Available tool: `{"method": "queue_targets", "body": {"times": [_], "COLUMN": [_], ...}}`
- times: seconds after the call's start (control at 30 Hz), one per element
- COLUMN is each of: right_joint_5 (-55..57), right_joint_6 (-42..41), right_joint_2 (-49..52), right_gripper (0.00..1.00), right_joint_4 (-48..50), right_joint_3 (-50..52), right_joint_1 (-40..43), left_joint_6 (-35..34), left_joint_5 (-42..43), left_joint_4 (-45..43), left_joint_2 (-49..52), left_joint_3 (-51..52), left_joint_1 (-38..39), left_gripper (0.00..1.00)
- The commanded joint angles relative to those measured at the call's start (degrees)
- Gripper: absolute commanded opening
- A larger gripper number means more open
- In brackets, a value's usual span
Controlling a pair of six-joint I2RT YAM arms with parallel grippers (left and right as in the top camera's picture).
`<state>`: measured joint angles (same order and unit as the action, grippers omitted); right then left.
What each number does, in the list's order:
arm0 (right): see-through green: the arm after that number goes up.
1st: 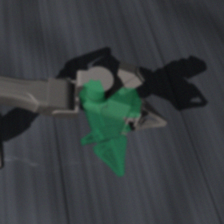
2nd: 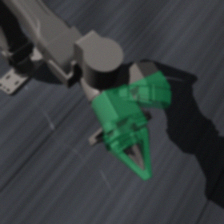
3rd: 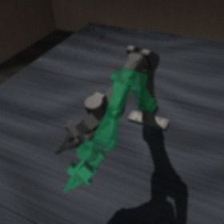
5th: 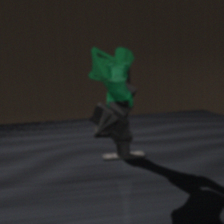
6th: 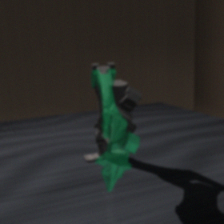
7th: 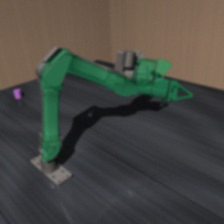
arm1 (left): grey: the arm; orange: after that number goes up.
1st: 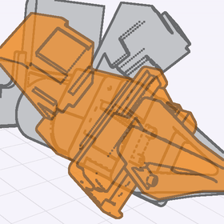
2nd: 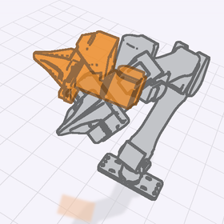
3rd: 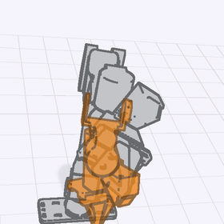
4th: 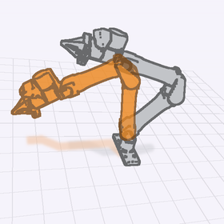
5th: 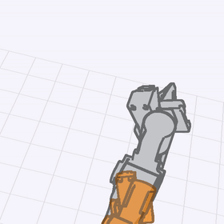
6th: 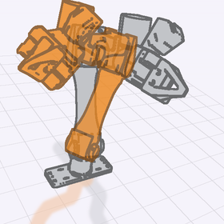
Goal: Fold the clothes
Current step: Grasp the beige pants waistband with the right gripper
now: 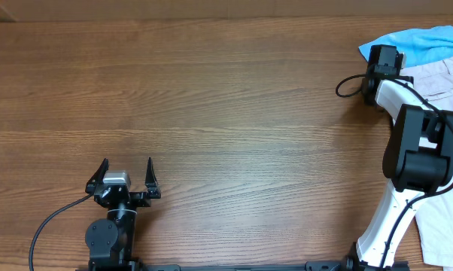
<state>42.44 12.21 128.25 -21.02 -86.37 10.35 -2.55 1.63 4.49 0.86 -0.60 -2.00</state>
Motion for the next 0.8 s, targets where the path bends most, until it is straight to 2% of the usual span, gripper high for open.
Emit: {"method": "queue_targets", "body": {"times": [0.0, 0.2, 0.33, 0.53, 0.7, 0.77], "right_joint_5": [1.7, 2.1, 2.1, 2.6, 5.0, 4.8], "right_joint_6": [-1.2, -2.0, -2.0, -2.0, -5.5, -6.8], "right_joint_2": [0.7, 0.7, 0.7, 0.4, -1.9, -3.0], "right_gripper": [0.59, 0.51, 0.36, 0.36, 0.24, 0.16], "right_joint_4": [0.6, 0.4, -0.1, -0.1, 0.2, 0.1], "right_joint_3": [-1.2, -1.5, -1.5, -1.5, -1.5, -1.5], "right_joint_1": [-0.2, -0.3, -0.3, -1.0, -2.8, -3.3], "left_joint_6": [1.3, 1.3, 1.3, 1.3, 1.3, 1.3], "left_joint_5": [-0.4, -0.4, -0.4, -0.4, -0.4, -0.4], "left_joint_4": [-0.1, -0.1, -0.1, -0.1, -0.1, -0.1], "left_joint_2": [-0.6, -0.6, -0.6, -0.6, -0.6, -0.6], "left_joint_3": [0.3, 0.3, 0.3, 0.3, 0.3, 0.3], "left_joint_1": [-0.3, -0.3, -0.3, -0.3, -0.3, -0.3], "left_gripper": [1.00, 1.00, 1.00, 1.00, 1.00, 1.00]}}
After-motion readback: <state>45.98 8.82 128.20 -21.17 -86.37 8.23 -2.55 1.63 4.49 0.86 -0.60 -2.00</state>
